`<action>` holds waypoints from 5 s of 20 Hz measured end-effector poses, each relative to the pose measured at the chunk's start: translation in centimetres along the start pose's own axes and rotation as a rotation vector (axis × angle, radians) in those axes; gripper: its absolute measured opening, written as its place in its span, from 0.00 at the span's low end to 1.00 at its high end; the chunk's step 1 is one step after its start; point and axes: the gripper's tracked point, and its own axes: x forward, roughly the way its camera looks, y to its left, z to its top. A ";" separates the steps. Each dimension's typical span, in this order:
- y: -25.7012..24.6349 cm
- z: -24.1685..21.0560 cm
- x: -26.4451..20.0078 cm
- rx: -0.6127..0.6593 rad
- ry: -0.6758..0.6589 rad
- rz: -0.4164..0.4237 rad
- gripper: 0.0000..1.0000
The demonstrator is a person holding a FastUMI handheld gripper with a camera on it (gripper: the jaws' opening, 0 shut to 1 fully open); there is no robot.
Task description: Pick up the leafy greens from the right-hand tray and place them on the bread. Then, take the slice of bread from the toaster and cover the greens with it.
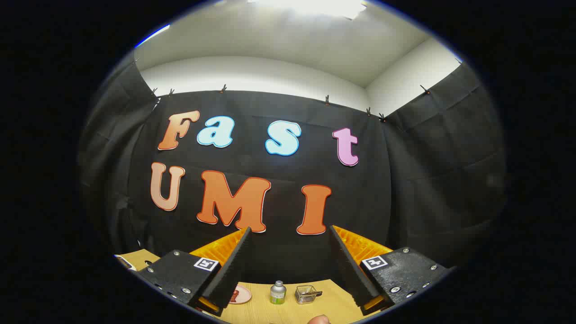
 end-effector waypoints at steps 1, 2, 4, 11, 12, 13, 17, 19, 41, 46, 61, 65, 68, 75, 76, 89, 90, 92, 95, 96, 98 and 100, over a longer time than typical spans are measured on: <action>-0.2 0.0 -0.1 0.003 0.000 -0.002 1.00; -0.3 0.1 -0.2 0.006 -0.002 -0.003 1.00; -0.5 0.1 -0.3 0.007 0.002 -0.006 1.00; -1.0 0.3 -0.6 0.019 -0.005 0.003 1.00; -1.1 0.4 -0.6 0.014 -0.010 0.001 1.00; -1.3 0.2 -0.6 0.009 -0.009 0.000 1.00; -1.2 -2.1 -0.9 -0.037 0.023 -0.001 1.00; -0.7 -3.3 -1.2 -0.077 0.027 0.006 0.99; 4.7 -32.4 -9.6 -0.120 0.804 0.412 0.93; 5.2 -37.5 -12.7 -0.171 0.968 0.515 0.93; 5.9 -47.6 -18.4 -0.308 1.352 0.692 0.88; 6.3 -49.1 -19.4 -0.354 1.406 0.697 0.85; 6.5 -49.3 -19.2 -0.302 1.432 0.685 0.78; 6.6 -49.3 -19.1 -0.248 1.445 0.602 0.24; 6.6 -49.3 -19.1 -0.238 1.445 0.584 0.19; 9.5 -42.6 -18.6 0.065 1.398 0.470 0.01; 10.1 -41.7 -18.4 0.077 1.383 0.478 0.01; 11.4 -40.1 -18.1 0.093 1.361 0.498 0.01; 14.3 -38.3 -17.9 0.115 1.336 0.539 0.01; 15.3 -37.8 -17.9 0.123 1.332 0.557 0.01; 17.4 -37.2 -18.1 0.129 1.329 0.591 0.01; 19.7 -36.9 -18.5 0.135 1.336 0.629 0.01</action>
